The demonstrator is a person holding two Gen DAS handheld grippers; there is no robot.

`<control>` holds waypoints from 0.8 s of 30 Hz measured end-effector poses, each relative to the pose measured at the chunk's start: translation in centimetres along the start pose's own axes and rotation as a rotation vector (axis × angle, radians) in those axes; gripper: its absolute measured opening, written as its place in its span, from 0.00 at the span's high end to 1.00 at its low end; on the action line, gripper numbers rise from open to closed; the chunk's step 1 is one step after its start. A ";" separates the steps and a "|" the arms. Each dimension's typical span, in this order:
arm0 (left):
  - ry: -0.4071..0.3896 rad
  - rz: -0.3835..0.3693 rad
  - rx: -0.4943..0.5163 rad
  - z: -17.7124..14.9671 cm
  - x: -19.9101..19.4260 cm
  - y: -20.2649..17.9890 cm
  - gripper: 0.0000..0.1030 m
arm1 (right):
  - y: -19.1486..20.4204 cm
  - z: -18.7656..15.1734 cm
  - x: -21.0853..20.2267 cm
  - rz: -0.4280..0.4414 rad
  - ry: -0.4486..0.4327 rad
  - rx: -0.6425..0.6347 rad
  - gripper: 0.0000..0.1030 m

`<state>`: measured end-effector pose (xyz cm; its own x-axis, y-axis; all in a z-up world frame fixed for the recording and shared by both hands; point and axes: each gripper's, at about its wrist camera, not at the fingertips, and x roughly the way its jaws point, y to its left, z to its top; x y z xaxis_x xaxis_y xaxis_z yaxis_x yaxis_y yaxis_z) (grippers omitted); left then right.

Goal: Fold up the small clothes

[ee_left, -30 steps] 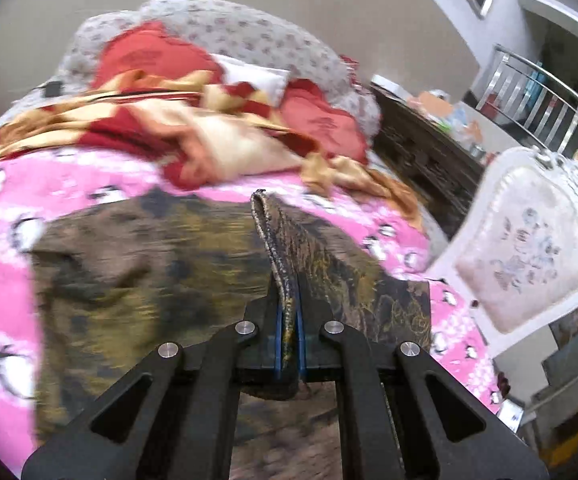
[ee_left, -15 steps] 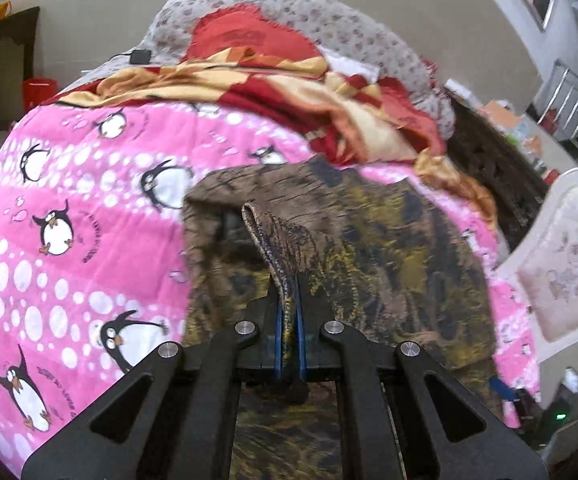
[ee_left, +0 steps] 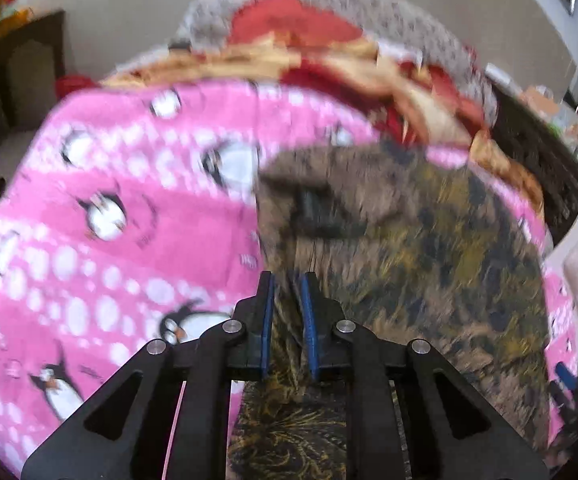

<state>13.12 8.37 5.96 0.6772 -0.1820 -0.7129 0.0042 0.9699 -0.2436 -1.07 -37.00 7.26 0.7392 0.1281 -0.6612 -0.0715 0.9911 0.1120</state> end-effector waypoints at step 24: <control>-0.002 0.069 0.062 0.9 4.6 -5.9 0.87 | -4.7 12.3 7.4 -0.006 0.123 -0.003 0.95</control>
<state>16.89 1.92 4.76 0.6788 -0.1139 -0.7255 0.0031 0.9883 -0.1522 13.02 -41.19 10.95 0.6522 0.1257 -0.7476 -0.0699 0.9919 0.1058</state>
